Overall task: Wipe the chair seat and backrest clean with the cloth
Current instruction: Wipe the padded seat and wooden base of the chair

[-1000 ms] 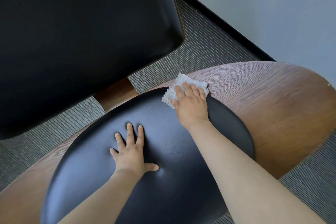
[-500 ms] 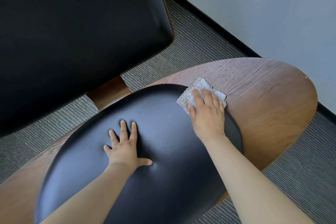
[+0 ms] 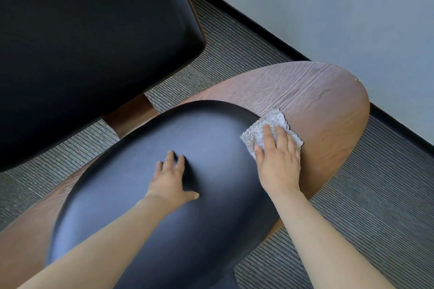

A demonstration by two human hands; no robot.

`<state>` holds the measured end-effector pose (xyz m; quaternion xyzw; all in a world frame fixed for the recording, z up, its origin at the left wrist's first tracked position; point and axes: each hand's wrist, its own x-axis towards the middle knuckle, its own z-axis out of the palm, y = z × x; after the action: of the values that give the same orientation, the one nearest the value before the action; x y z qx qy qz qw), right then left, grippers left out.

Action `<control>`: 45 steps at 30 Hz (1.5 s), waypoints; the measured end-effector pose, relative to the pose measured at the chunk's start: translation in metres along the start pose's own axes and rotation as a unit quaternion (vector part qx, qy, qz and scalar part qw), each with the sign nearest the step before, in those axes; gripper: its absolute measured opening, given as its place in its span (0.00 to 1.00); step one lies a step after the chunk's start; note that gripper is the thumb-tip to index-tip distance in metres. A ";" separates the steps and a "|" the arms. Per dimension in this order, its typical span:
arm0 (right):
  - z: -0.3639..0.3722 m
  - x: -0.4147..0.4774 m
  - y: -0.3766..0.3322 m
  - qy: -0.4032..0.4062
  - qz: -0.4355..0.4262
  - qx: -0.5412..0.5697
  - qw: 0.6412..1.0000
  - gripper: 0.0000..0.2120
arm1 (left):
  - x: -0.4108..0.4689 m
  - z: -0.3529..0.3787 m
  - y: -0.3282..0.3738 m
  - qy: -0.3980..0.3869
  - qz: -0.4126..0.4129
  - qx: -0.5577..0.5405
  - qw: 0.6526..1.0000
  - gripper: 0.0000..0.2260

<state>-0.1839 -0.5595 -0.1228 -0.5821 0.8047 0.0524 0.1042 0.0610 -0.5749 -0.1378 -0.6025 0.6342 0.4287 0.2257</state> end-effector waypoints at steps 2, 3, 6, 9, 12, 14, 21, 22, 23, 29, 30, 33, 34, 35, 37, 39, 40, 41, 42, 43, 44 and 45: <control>-0.002 -0.014 0.008 0.002 0.022 0.009 1.000 0.27 | -0.007 0.009 0.018 -0.008 0.052 -0.008 0.999 0.46; -0.002 -0.021 0.012 0.004 0.032 0.015 0.999 0.27 | -0.010 0.013 0.027 -0.013 0.068 -0.010 0.998 0.46; -0.005 -0.045 0.023 0.002 0.046 0.026 0.999 0.27 | -0.014 0.023 0.045 -0.032 0.071 0.001 0.997 0.44; -0.008 -0.065 0.031 -0.010 0.069 0.047 0.996 0.27 | -0.014 0.025 0.051 -0.035 0.065 0.035 0.997 0.44; -0.007 -0.080 0.039 -0.023 0.091 0.101 0.990 0.24 | -0.015 0.023 0.050 -0.041 0.068 0.059 0.995 0.45; -0.005 -0.090 0.047 -0.048 0.103 0.119 0.986 0.20 | -0.015 0.022 0.048 -0.042 0.074 0.074 0.994 0.45; -0.022 -0.130 0.065 -0.131 0.146 0.034 0.980 0.18 | -0.018 0.017 0.052 -0.057 0.067 0.091 0.992 0.46; -0.026 -0.132 0.064 -0.132 0.154 0.029 0.979 0.18 | -0.019 0.015 0.053 -0.060 0.064 0.091 0.992 0.45; -0.031 -0.133 0.063 -0.125 0.160 0.031 0.979 0.18 | -0.020 0.014 0.054 -0.063 0.060 0.091 0.992 0.45; -0.058 -0.119 0.049 0.012 0.131 0.143 0.981 0.20 | -0.034 0.004 0.052 -0.072 0.045 0.052 0.995 0.39; -0.063 -0.111 0.045 0.023 0.111 0.156 0.981 0.19 | -0.036 0.002 0.050 -0.069 0.044 0.040 0.996 0.38; -0.072 -0.082 0.027 0.046 0.060 0.188 0.979 0.17 | -0.035 -0.007 0.044 -0.057 0.038 0.028 0.997 0.37; -0.073 -0.071 0.021 0.052 0.048 0.194 0.978 0.17 | -0.032 -0.010 0.042 -0.049 0.036 0.024 0.998 0.37; -0.072 -0.060 0.015 0.056 0.035 0.196 0.978 0.18 | -0.028 -0.012 0.039 -0.040 0.033 0.019 0.998 0.37; -0.069 -0.039 0.004 0.053 0.001 0.193 0.980 0.17 | -0.018 -0.016 0.031 -0.023 0.021 0.006 0.999 0.37; -0.064 -0.016 -0.006 0.046 -0.036 0.185 0.981 0.18 | -0.007 -0.019 0.022 -0.012 0.011 -0.004 1.000 0.38; -0.062 -0.005 -0.011 0.044 -0.053 0.181 0.981 0.19 | -0.002 -0.020 0.018 -0.006 0.006 -0.003 1.000 0.40; -0.060 0.006 -0.017 0.043 -0.067 0.179 0.981 0.21 | 0.003 -0.021 0.014 0.003 0.000 0.000 1.000 0.41; -0.058 0.018 -0.023 0.045 -0.081 0.176 0.980 0.22 | 0.008 -0.023 0.011 0.010 -0.010 0.002 1.000 0.43; -0.056 0.029 -0.029 0.046 -0.095 0.173 0.979 0.23 | 0.014 -0.024 0.007 0.014 -0.024 0.003 1.000 0.45; -0.054 0.040 -0.035 0.046 -0.109 0.170 0.978 0.23 | 0.019 -0.026 0.005 0.018 -0.042 0.004 0.999 0.48; -0.051 0.051 -0.041 0.045 -0.119 0.166 0.978 0.23 | 0.025 -0.027 0.003 0.022 -0.061 0.006 0.998 0.52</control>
<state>-0.1662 -0.6306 -0.0830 -0.6502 0.7308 -0.1210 0.1687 0.0602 -0.6115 -0.1424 -0.6482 0.6034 0.3969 0.2411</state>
